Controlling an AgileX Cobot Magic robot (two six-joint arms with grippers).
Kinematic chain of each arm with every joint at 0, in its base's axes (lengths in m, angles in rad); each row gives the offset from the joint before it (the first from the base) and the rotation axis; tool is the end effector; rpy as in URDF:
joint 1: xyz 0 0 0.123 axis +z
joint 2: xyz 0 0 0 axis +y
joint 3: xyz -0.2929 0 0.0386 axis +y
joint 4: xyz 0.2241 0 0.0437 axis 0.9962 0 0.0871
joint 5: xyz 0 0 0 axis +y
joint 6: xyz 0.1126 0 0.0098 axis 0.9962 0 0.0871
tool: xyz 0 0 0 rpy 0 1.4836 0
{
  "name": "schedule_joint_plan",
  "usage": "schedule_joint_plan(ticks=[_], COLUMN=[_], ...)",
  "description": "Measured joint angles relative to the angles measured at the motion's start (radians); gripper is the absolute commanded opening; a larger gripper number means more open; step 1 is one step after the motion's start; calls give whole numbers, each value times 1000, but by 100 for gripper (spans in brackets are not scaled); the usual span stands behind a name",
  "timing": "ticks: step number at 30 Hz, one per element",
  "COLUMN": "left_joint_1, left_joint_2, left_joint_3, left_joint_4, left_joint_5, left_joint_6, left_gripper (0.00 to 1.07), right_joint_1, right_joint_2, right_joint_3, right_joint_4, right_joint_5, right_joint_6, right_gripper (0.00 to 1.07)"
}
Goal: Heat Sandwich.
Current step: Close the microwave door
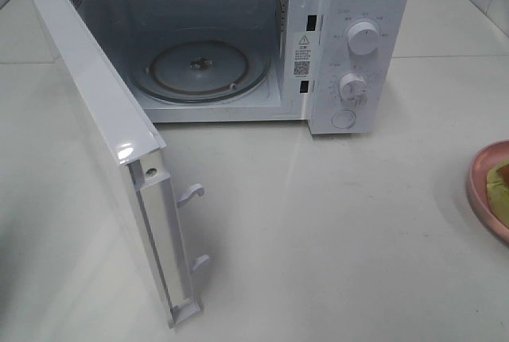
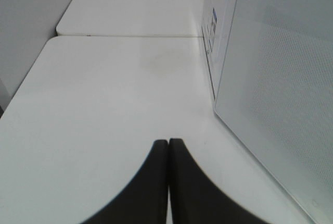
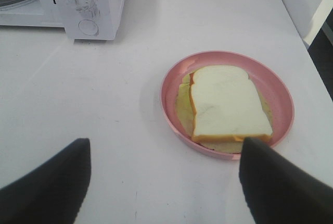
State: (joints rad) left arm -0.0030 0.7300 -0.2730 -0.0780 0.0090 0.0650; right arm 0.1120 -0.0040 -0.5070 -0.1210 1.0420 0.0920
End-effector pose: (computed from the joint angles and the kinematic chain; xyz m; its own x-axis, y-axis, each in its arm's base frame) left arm 0.1329 -0.0005 0.2456 -0.3698 -0.0119 -0.9290 -0.0012 0.9999 -0.0123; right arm -0.0159 -0.0136 0.2602 -0.4241 -0.0169 -0.9054 -0.0045 0.9999 -0.0166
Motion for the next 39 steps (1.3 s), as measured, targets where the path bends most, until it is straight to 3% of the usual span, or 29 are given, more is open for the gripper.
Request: schedule_joint_plan(ticks=[12, 17, 19, 23, 30, 39], left_joint_1=[0, 0, 0, -16, -126, -269], left_joint_2=[326, 429, 492, 560, 638, 739], left_joint_3=[5, 5, 5, -5, -48, -105], left_joint_4=[6, 137, 229, 295, 315, 270], left_joint_5=[-423, -572, -656, -700, -713, -729], left_joint_6=[-20, -97, -163, -229, -197, -180], left_gripper=[0, 0, 0, 0, 0, 0], right_joint_1=[0, 0, 0, 0, 0, 0], right_joint_2=[0, 0, 0, 0, 0, 0], right_joint_3=[0, 0, 0, 0, 0, 0], right_joint_4=[0, 0, 0, 0, 0, -2], right_joint_5=[0, 0, 0, 0, 0, 0], right_joint_6=[0, 0, 0, 0, 0, 0], right_gripper=[76, 76, 76, 76, 76, 76])
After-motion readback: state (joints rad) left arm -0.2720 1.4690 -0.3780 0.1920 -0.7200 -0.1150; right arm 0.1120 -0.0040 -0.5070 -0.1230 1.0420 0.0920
